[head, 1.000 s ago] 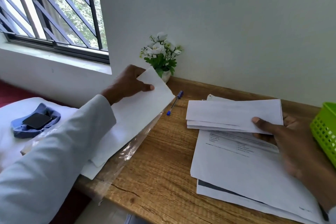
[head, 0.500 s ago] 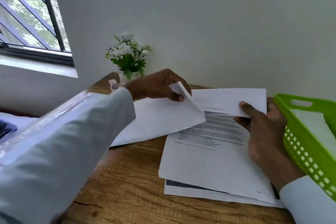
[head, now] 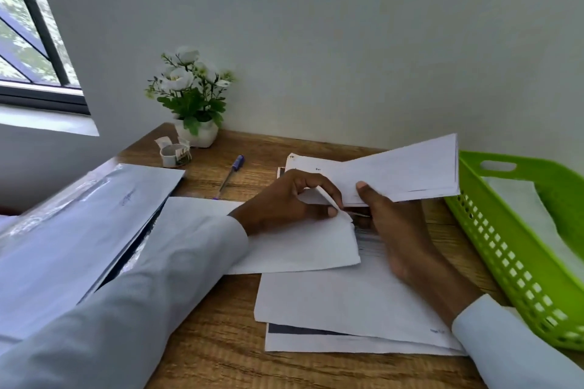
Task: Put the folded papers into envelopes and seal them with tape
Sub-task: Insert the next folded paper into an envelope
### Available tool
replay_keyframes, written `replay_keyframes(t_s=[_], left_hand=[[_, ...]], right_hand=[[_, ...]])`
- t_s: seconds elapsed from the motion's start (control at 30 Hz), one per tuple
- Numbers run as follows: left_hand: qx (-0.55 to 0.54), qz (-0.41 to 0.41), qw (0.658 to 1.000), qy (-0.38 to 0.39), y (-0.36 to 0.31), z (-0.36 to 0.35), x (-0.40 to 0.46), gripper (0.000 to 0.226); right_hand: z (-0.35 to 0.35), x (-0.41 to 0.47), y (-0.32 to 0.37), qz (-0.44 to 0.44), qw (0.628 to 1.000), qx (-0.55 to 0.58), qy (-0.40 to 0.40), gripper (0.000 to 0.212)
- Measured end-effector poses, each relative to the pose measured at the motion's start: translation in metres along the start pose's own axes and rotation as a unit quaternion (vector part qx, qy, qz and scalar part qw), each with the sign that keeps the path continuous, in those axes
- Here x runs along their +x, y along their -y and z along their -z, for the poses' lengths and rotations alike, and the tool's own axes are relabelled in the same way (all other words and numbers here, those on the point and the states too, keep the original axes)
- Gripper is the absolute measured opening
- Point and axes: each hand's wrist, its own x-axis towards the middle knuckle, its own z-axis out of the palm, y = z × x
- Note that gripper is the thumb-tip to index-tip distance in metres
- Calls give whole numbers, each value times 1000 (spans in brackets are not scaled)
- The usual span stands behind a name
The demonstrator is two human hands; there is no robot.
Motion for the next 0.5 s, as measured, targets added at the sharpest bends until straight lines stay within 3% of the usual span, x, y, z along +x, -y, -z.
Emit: replay_keyframes(t_s=[0.13, 0.23, 0.33, 0.5], left_hand=[[-36, 9, 997, -61, 2, 1, -1, 9], [-38, -4, 993, -112, 2, 1, -1, 6], [-4, -13, 991, -134, 1, -1, 1, 11], [32, 8, 990, -135, -2, -6, 0, 15]], right_hand=[[10, 2, 13, 9, 994, 97, -42, 31], [15, -1, 22, 2, 987, 158, -42, 10], [13, -5, 25, -9, 981, 189, -39, 2], [10, -8, 28, -2, 976, 216, -35, 23]])
